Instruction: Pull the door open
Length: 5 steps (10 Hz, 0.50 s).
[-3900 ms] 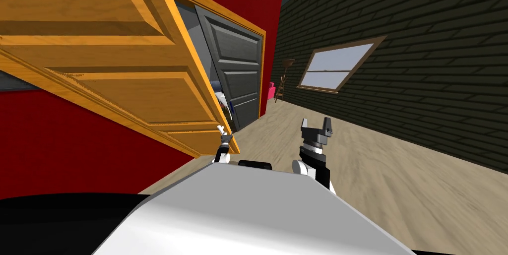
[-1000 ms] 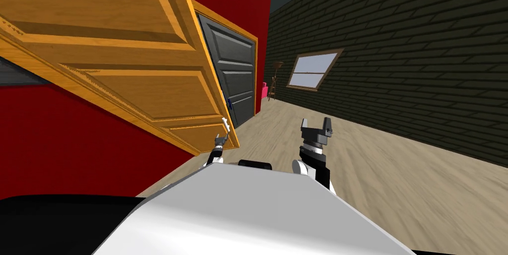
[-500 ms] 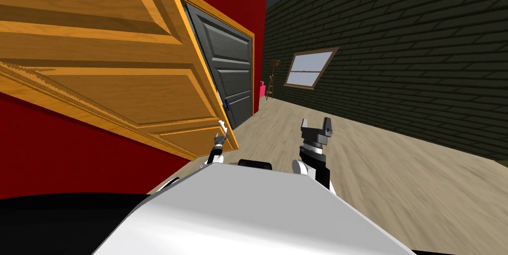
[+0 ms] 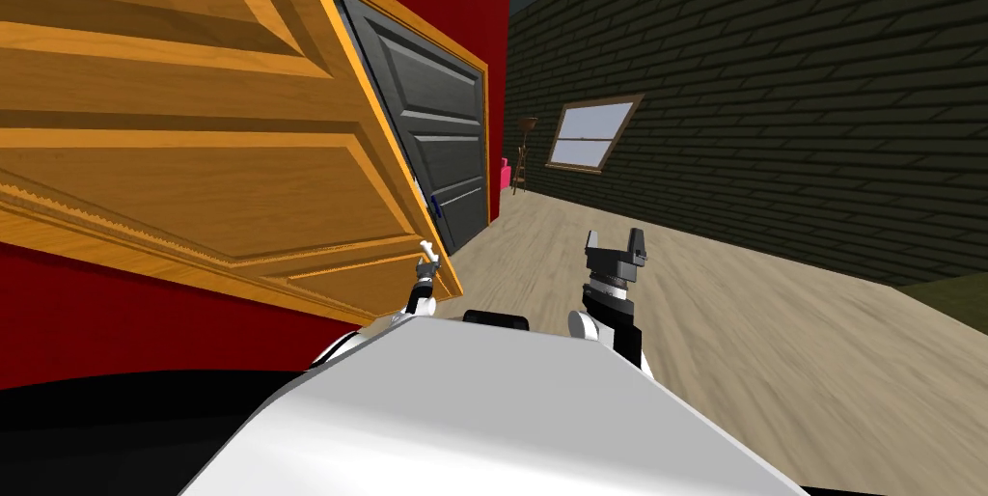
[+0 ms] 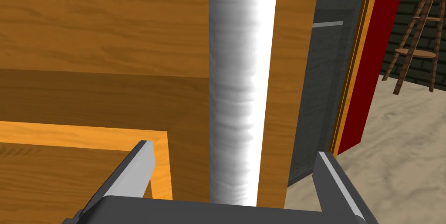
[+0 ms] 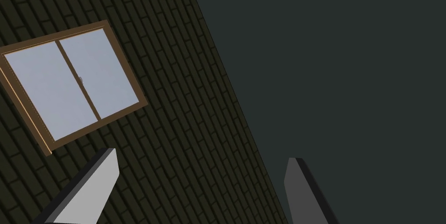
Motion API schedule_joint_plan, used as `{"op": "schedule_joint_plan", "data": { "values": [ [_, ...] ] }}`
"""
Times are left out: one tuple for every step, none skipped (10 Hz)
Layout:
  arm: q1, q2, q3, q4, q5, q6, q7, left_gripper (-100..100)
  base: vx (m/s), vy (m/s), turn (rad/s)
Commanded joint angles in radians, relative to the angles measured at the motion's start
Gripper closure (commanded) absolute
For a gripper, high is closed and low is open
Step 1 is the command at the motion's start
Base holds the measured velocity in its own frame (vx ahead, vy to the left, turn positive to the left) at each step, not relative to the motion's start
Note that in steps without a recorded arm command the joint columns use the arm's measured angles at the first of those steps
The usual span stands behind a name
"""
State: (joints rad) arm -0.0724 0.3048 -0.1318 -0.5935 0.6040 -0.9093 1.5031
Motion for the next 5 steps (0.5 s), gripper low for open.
{"op": "schedule_joint_plan", "data": {
  "values": [
    [-0.022, -0.006, 0.016, 0.034, -0.007, -0.008, 0.006, -100, 0.058, 0.047, -0.066],
    [-0.038, -0.011, 0.029, 0.059, -0.012, -0.013, 0.010, -100, 0.065, 0.043, -0.100],
    [-0.028, -0.008, 0.022, 0.042, -0.008, -0.009, 0.007, -100, 0.029, 0.020, -0.024],
    [-0.028, -0.008, 0.022, 0.042, -0.008, -0.009, 0.007, 100, -0.004, -0.002, 0.022],
    [-0.028, -0.008, 0.022, 0.042, -0.008, -0.009, 0.007, 100, -0.010, -0.007, 0.006]
  ]
}}
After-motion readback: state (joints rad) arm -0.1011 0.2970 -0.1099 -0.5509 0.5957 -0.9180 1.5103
